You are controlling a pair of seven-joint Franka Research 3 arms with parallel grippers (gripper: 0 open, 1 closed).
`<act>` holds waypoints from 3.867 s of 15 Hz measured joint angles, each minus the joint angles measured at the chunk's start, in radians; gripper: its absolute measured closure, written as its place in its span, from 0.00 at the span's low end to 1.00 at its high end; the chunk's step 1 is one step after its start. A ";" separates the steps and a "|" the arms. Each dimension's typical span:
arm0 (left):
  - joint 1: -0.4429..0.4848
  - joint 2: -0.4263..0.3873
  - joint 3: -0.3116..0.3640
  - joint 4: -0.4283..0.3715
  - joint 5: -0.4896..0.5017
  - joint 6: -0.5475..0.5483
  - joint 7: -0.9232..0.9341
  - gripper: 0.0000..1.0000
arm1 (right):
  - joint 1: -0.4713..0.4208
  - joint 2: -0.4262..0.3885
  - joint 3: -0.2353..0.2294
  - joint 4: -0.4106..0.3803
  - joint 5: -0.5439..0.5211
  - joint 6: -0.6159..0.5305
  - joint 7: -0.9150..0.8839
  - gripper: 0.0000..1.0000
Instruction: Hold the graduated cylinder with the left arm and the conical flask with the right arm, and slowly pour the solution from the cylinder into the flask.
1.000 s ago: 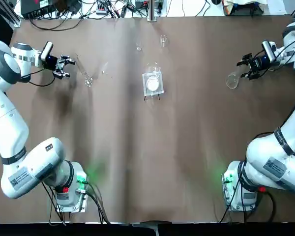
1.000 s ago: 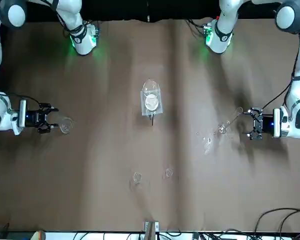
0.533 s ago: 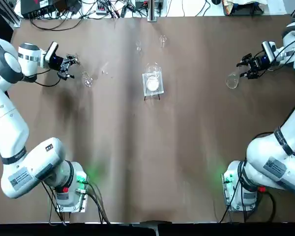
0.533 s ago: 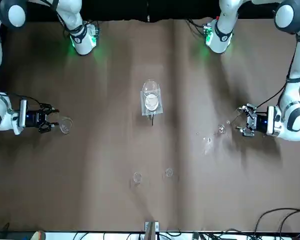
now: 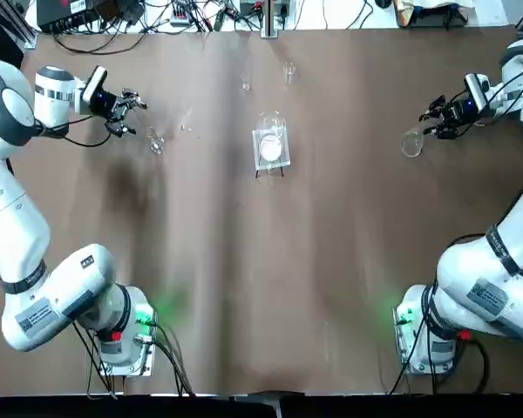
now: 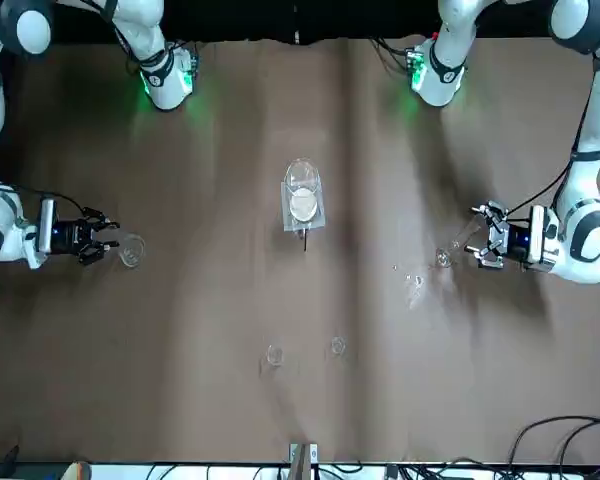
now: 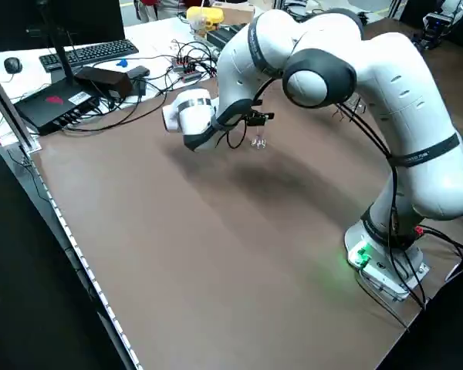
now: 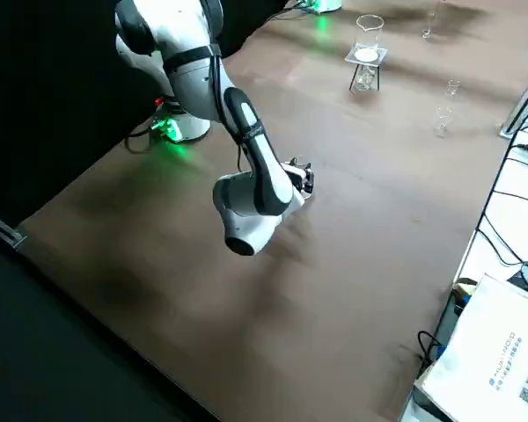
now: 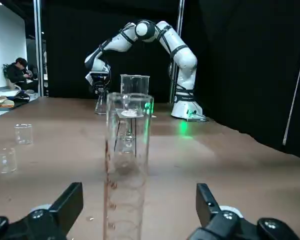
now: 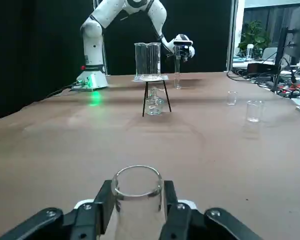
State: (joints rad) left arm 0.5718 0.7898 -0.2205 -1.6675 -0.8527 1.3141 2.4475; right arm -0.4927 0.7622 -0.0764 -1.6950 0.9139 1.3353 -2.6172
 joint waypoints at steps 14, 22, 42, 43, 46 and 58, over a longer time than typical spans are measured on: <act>-0.012 -0.032 -0.014 -0.077 0.000 0.108 0.016 0.01 | 0.007 0.000 0.000 0.009 -0.029 0.002 -0.028 0.61; -0.010 -0.032 -0.012 -0.081 0.000 0.125 0.054 0.05 | 0.027 -0.042 -0.004 0.044 -0.087 0.017 0.038 0.61; -0.004 -0.032 -0.006 -0.083 -0.015 0.155 0.103 0.66 | 0.119 -0.324 0.012 0.100 -0.113 -0.091 0.485 0.61; -0.004 -0.032 -0.006 -0.083 -0.016 0.156 0.098 0.66 | 0.131 -0.338 0.013 0.101 -0.114 -0.091 0.492 0.61; -0.004 -0.032 -0.006 -0.082 -0.019 0.156 0.095 0.66 | 0.176 -0.370 0.013 0.102 -0.125 -0.088 0.496 0.61; -0.016 -0.201 -0.076 -0.074 -0.026 0.184 -0.024 0.66 | 0.306 -0.459 0.013 0.121 -0.150 -0.071 0.541 0.61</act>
State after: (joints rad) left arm 0.5553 0.5889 -0.2965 -1.7418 -0.8783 1.4976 2.4231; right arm -0.1863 0.3034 -0.0635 -1.5736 0.7641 1.2648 -2.0766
